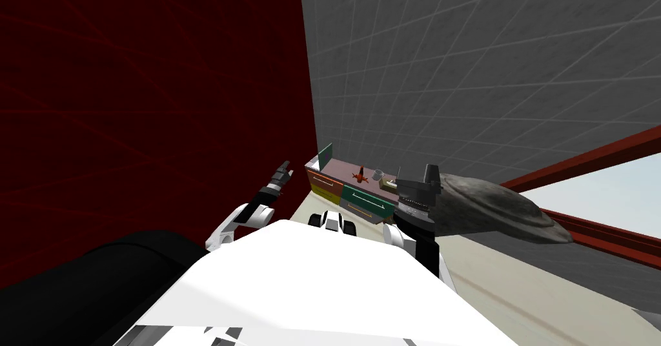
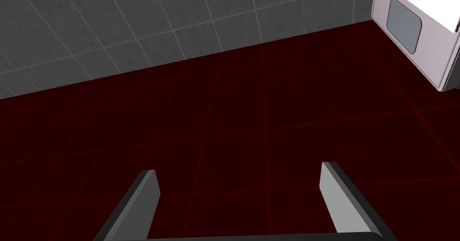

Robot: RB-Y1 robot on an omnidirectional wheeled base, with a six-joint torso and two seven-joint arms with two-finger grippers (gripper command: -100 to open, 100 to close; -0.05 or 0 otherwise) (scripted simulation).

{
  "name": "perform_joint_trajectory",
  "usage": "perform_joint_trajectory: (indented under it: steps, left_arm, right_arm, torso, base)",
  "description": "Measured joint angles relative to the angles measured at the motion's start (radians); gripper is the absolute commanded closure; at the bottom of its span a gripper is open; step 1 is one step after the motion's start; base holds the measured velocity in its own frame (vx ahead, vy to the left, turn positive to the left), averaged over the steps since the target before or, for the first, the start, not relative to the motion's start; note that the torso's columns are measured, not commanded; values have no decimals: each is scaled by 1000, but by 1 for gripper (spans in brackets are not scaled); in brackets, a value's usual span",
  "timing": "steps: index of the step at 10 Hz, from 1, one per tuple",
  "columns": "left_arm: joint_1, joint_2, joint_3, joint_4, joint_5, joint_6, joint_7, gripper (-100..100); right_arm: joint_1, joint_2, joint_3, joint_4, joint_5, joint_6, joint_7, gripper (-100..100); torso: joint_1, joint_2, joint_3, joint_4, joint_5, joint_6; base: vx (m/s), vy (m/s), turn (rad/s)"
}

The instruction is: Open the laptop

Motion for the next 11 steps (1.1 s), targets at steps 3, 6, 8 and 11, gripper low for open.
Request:
perform_joint_trajectory:
  steps: [3,6,8,11]
  left_arm:
    - [10,47,17,-11,10,70,12,-100]
    - [20,104,39,-21,22,146,26,-100]
    - [32,141,50,-22,27,185,33,-100]
    - [46,208,75,-36,39,264,47,-100]
  right_arm:
    - [0,0,0,0,0,0,0,0]
    - [0,0,0,0,0,0,0,0]
    - [0,0,0,0,0,0,0,0]
    - [0,0,0,0,0,0,0,0]
  torso:
    - [-1,-1,-1,0,0,0]
    - [0,-2,-1,0,0,0]
    - [-1,0,0,0,0,0]
    - [0,-2,-1,-1,0,1]
  base:
    - [32,-23,-118]
    - [36,-20,-94]
    - [30,-34,-145]
    - [46,-30,-116]
